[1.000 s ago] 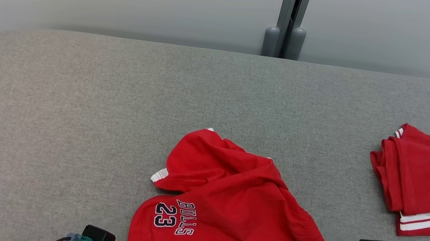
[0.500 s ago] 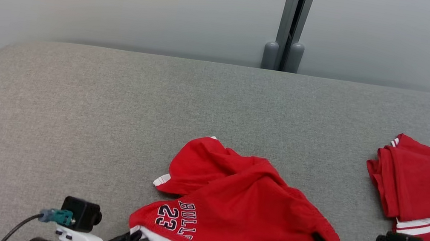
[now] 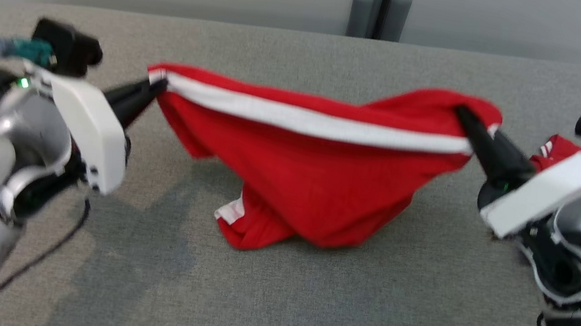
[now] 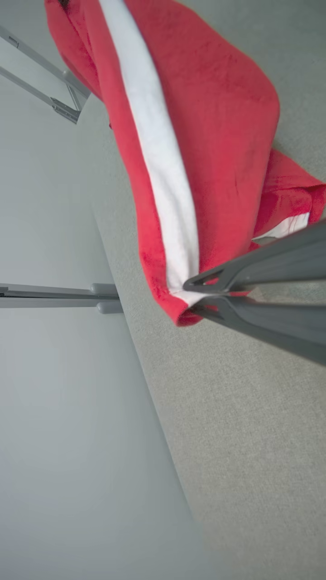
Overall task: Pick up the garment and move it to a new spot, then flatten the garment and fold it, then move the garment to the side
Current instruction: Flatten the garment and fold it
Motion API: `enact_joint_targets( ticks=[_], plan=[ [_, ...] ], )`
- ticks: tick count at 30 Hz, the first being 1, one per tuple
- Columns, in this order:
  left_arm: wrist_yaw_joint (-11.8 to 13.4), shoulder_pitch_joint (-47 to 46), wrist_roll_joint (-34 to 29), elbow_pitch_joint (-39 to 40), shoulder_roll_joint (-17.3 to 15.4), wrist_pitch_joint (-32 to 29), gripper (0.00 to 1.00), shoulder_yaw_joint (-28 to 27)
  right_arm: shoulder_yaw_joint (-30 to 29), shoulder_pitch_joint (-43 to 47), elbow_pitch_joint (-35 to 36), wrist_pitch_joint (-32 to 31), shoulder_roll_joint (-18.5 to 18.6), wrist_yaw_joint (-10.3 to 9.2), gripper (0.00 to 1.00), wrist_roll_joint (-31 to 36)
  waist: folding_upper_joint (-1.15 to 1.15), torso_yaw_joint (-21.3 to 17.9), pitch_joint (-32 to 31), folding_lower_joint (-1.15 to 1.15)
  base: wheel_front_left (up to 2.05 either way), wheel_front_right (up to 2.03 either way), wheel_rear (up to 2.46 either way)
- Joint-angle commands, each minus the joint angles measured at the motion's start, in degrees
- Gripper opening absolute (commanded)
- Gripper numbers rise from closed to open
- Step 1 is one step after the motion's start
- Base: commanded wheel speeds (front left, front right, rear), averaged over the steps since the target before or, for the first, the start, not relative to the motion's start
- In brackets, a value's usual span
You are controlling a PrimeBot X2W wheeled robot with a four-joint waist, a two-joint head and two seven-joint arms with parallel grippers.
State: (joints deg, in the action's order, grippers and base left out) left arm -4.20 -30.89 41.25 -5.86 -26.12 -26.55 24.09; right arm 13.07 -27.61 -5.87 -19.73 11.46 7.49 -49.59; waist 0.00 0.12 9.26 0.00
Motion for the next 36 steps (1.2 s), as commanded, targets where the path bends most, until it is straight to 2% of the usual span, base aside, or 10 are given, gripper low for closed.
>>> enact_joint_targets(
  ticks=[1, 4, 11, 16, 21, 28, 33, 36],
  plan=[
    [-1.0, -5.6, -0.6, -2.8, -0.4, -0.4, 0.0, -0.3, -0.1, -4.6, -1.5, -0.4, 0.0, 0.0, 0.0, -1.0, 0.0, -0.6, 5.0, 0.0, 0.0, 0.0, 0.0],
    [-2.3, -16.4, -1.3, -8.0, -0.5, -1.0, 0.0, -0.2, 0.2, -14.6, -4.6, -0.2, -0.3, 0.01, 0.0, -2.4, 0.0, -1.4, 9.8, 0.0, 0.0, 0.0, 0.0],
    [-3.2, -39.4, -4.0, -19.7, -1.6, 0.4, 0.0, 2.0, 1.9, -35.9, -14.5, 4.0, -0.7, 0.0, 0.0, -3.2, 0.0, -2.8, 18.8, 0.0, 0.0, 0.0, 0.0],
    [-3.2, -53.3, -5.3, -27.4, -1.4, 6.3, 0.0, 3.8, 1.5, -48.5, -21.0, 9.1, -1.6, 0.0, 0.0, -5.6, 0.0, -3.4, 22.1, 0.0, 0.0, 0.0, 0.0],
    [-3.2, -63.1, -5.2, -34.8, -0.3, 13.0, 0.0, 6.1, 2.2, -57.4, -26.1, 14.3, -1.3, 0.0, 0.0, -7.8, 0.0, -3.4, 22.8, 0.0, 0.0, 0.0, 0.0],
    [-3.2, -66.5, -1.4, -40.5, 1.4, 15.9, 0.0, 11.2, 6.3, -59.4, -30.4, 15.2, -0.9, 0.0, 0.0, -10.9, 0.0, -2.9, 22.8, 0.0, 0.0, 0.0, 0.0],
    [-3.2, -59.8, 3.5, -41.5, 1.2, 13.4, 0.0, 18.3, 13.2, -52.8, -31.3, 11.5, 0.4, 0.0, 0.0, -14.0, 0.0, -2.1, 21.1, 0.0, 0.0, 0.0, 0.0],
    [-3.2, -54.3, 7.3, -39.7, -0.5, 11.4, 0.0, 22.0, 17.1, -47.0, -30.5, 8.9, 1.6, 0.0, 0.0, -16.6, 0.0, -1.9, 19.1, 0.0, 0.0, 0.0, 0.0]
  ],
)
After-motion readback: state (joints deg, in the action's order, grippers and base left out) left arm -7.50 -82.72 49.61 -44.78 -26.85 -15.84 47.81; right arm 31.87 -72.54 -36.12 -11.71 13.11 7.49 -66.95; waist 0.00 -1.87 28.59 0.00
